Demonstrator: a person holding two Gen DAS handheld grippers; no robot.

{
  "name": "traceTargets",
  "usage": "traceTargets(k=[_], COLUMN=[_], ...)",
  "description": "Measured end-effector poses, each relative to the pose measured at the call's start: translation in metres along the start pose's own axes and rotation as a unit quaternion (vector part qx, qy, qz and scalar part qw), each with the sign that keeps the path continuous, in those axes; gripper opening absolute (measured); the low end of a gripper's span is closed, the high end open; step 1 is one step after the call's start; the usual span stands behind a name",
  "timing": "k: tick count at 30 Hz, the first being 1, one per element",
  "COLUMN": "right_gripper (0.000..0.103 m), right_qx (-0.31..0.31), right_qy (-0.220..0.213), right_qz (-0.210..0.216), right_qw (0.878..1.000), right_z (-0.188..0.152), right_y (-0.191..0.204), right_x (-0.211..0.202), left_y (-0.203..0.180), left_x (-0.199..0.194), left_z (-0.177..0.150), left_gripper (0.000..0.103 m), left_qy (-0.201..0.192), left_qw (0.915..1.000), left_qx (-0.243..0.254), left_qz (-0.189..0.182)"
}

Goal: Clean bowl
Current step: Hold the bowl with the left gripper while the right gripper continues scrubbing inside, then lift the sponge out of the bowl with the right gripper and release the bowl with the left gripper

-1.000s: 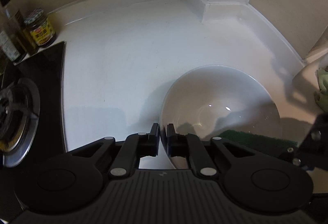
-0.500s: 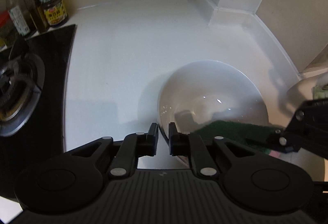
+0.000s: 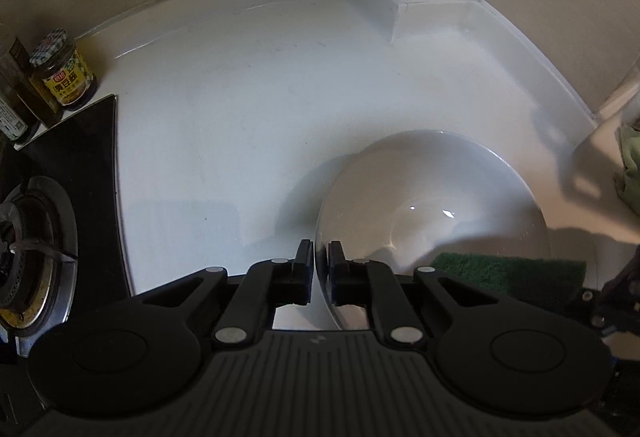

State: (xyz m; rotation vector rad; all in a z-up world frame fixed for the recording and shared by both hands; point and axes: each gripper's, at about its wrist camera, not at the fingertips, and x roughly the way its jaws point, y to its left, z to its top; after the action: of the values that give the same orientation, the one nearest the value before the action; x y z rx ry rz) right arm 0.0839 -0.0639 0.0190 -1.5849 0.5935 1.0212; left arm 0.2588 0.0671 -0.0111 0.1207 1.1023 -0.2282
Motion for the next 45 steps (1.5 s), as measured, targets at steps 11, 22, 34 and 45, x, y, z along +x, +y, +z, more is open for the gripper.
traceTargets(k=[11, 22, 34, 45], right_gripper=[0.027, 0.027, 0.027, 0.028], right_qx=[0.063, -0.043, 0.008, -0.039], right_qy=[-0.016, 0.012, -0.003, -0.002], right_qz=[0.022, -0.011, -0.002, -0.017], right_qw=[0.998, 0.999, 1.000, 0.999], right_z=[0.000, -0.006, -0.006, -0.001], right_y=[-0.007, 0.016, 0.010, 0.023], right_x=[0.007, 0.008, 0.017, 0.017], left_y=[0.003, 0.009, 0.002, 0.002], left_x=[-0.020, -0.004, -0.022, -0.007], left_z=[-0.043, -0.006, -0.045, -0.013], left_gripper=[0.012, 0.008, 0.013, 0.009], left_qy=[-0.021, -0.015, -0.038, -0.024], left_qw=[0.9958, 0.9998, 0.9946, 0.9997], left_qx=[-0.089, -0.007, -0.097, -0.007], left_qz=[-0.011, -0.010, 0.003, 0.000])
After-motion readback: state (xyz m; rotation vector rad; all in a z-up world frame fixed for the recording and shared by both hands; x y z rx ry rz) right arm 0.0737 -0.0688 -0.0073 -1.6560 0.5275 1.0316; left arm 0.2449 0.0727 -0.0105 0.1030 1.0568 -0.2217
